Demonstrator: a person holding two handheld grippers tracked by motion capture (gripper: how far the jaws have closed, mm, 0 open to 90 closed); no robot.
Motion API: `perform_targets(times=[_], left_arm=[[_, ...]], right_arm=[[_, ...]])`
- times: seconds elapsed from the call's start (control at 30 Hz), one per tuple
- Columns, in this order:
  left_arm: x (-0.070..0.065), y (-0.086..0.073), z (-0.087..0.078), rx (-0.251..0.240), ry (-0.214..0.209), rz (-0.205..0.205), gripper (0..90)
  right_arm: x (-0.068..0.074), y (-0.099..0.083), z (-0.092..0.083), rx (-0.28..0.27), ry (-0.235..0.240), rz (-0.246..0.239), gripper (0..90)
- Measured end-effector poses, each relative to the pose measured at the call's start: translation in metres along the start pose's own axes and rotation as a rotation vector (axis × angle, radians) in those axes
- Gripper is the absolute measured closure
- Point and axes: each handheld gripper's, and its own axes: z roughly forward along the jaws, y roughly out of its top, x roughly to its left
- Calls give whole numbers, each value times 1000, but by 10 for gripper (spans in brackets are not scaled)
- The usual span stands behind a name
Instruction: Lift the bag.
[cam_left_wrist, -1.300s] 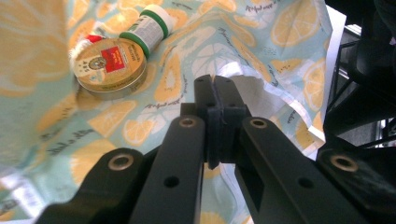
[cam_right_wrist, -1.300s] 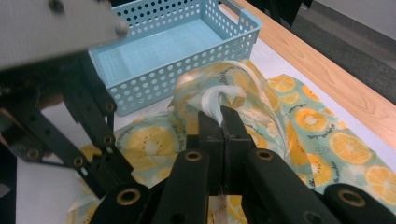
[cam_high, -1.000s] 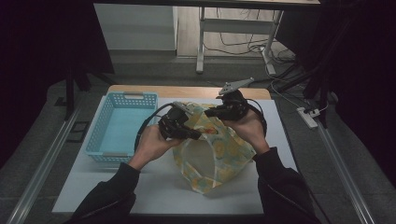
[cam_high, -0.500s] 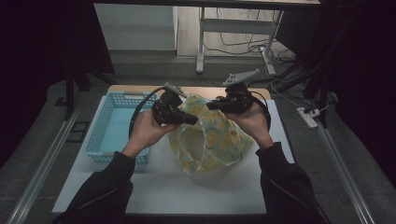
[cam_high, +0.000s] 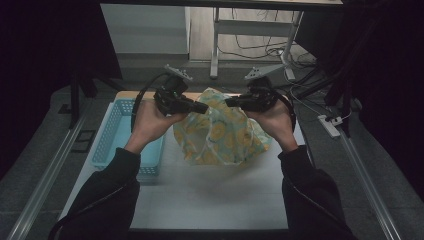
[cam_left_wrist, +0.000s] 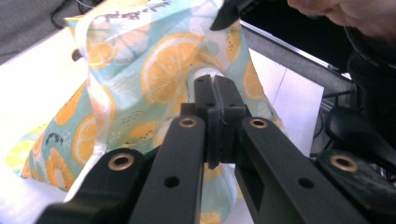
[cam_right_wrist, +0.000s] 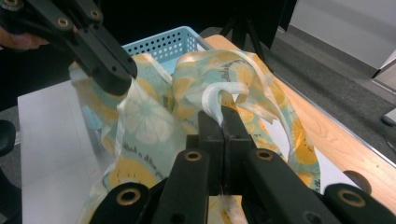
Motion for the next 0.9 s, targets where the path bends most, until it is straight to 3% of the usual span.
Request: perform_targets(times=[0.9], left_arm=[[4, 39, -52, -131, 44, -20, 900]], right_arm=[[5, 39, -32, -44, -53, -33, 894]])
